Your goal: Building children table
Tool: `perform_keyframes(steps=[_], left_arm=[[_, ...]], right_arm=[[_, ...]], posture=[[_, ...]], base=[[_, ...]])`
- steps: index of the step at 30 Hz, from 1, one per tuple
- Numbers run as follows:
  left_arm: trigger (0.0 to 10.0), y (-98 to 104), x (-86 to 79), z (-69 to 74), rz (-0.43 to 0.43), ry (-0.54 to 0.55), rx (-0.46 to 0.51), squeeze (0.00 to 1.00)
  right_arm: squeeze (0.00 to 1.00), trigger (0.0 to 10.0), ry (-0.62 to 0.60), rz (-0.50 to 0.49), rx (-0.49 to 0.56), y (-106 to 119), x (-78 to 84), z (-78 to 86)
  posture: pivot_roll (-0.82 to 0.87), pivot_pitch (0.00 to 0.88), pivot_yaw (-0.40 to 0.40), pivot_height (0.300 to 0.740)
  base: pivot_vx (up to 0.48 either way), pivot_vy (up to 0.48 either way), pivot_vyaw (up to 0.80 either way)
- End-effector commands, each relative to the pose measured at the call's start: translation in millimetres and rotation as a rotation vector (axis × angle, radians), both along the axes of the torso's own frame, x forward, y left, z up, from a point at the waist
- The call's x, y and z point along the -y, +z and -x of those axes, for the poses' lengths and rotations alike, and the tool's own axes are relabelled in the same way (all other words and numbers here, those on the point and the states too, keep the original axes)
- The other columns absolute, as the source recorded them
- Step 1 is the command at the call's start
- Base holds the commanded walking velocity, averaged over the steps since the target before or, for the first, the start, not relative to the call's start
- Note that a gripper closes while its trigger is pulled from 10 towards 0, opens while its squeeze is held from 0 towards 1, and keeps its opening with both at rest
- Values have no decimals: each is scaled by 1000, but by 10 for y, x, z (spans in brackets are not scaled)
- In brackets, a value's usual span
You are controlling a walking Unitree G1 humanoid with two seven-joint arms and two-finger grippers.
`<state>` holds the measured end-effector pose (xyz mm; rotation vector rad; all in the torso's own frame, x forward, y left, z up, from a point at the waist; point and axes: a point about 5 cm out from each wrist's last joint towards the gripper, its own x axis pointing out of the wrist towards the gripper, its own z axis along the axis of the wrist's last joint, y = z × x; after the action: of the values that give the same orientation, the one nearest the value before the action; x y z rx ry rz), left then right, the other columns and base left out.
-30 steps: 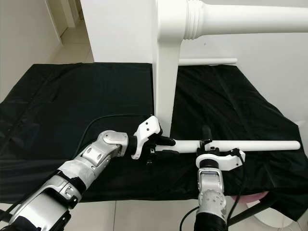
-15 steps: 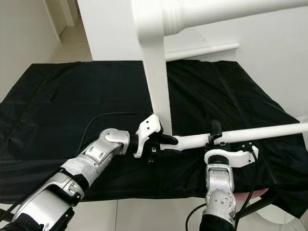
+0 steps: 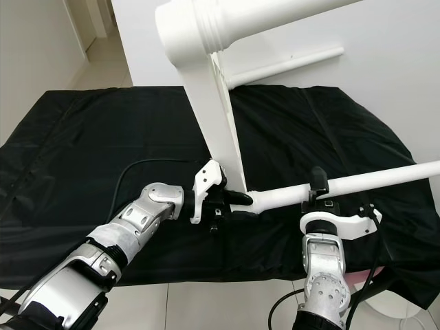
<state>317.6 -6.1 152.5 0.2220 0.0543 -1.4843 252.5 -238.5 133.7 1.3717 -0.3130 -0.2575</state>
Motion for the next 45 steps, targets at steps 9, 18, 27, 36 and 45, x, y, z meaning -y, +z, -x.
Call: perform_keyframes(steps=[9,18,27,36,45], left_arm=[[10000,29,-101,-99,-16,56,20,0],[10000,39,-115,-118,-17,59,25,0],[10000,43,-124,-130,-19,59,29,0],[10000,46,-125,-120,-18,52,30,0],[10000,-163,-20,191,0,-15,-4,0]], right_arm=[[0,10000,10,-196,-94,-335,-317,242],[0,10000,49,-231,-163,-412,-368,439],[0,10000,49,-212,-236,-547,-311,583],[0,10000,55,-204,-270,-598,-291,654],[0,10000,59,-183,-280,-770,-203,643]], posture=[[-78,14,36,740],[-78,19,35,740],[-80,21,36,740],[-79,21,36,740],[-74,21,45,740]], base=[[0,0,0],[0,0,0],[0,0,0],[0,0,0],[0,0,0]])
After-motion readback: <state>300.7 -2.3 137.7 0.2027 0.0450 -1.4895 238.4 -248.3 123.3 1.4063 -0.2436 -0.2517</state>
